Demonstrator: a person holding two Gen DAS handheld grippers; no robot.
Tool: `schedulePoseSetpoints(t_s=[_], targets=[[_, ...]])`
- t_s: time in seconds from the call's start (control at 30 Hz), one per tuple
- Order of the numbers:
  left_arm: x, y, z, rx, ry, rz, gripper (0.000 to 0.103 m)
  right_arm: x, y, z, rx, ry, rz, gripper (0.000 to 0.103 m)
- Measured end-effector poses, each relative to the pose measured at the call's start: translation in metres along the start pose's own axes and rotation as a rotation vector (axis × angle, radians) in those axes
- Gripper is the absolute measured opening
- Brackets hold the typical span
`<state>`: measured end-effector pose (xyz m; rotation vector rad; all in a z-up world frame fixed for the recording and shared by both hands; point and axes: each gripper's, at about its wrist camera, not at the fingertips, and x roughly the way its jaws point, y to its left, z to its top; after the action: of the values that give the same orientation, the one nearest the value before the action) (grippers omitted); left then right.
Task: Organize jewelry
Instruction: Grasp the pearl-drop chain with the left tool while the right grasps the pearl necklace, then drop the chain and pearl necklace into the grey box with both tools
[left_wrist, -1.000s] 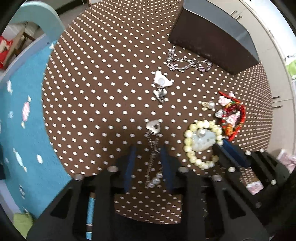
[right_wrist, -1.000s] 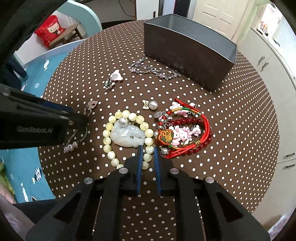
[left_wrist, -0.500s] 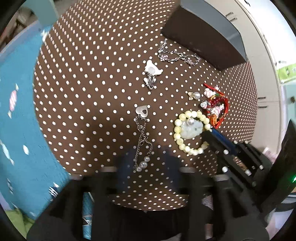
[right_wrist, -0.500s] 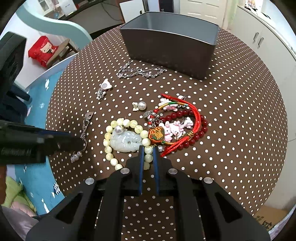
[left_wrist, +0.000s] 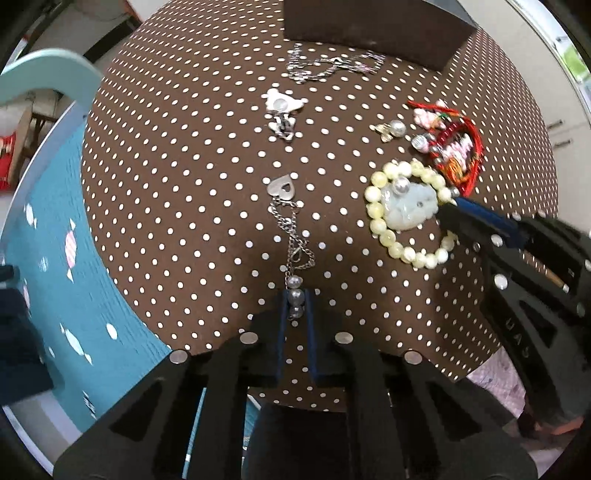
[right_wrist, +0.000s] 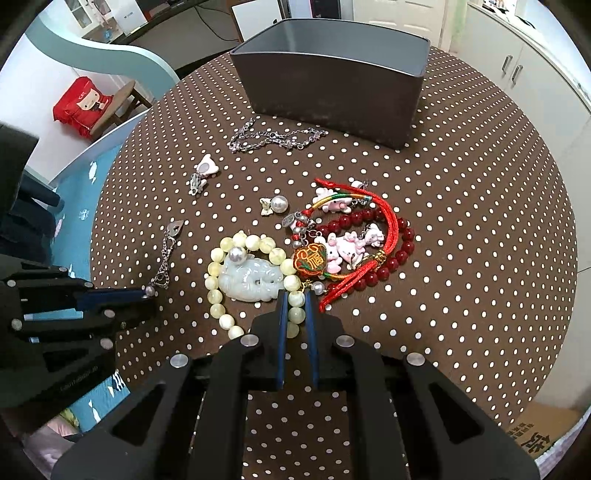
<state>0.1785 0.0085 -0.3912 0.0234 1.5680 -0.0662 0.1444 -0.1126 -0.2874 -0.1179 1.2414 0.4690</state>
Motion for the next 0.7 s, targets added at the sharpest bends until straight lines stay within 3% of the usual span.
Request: schedulePoseSetpoints(t_s=[0.1, 0.2, 0.33, 0.57, 0.7], targets=[[-0.004, -0.014, -0.009, -0.028, 0.011, -0.042, 0.008, 0.000, 0.000, 0.000, 0.006, 0.001, 0.004, 0.009], [-0.011, 0.003, -0.010, -0.052, -0.009, -0.067, 0.008, -0.002, -0.001, 0.002, 0.015, -0.005, 0.019, 0.009], [-0.020, 0.014, -0.001, -0.064, -0.053, -0.102, 0.008, -0.012, -0.002, 0.006, 0.024, -0.026, 0.029, 0.009], [-0.061, 0.069, 0.026, -0.086, -0.144, -0.161, 0.008, -0.051, -0.001, 0.025, 0.041, -0.106, 0.070, 0.009], [-0.085, 0.072, 0.041, -0.105, -0.188, -0.201, 0.008, -0.069, -0.004, 0.038, 0.056, -0.146, 0.072, 0.009]])
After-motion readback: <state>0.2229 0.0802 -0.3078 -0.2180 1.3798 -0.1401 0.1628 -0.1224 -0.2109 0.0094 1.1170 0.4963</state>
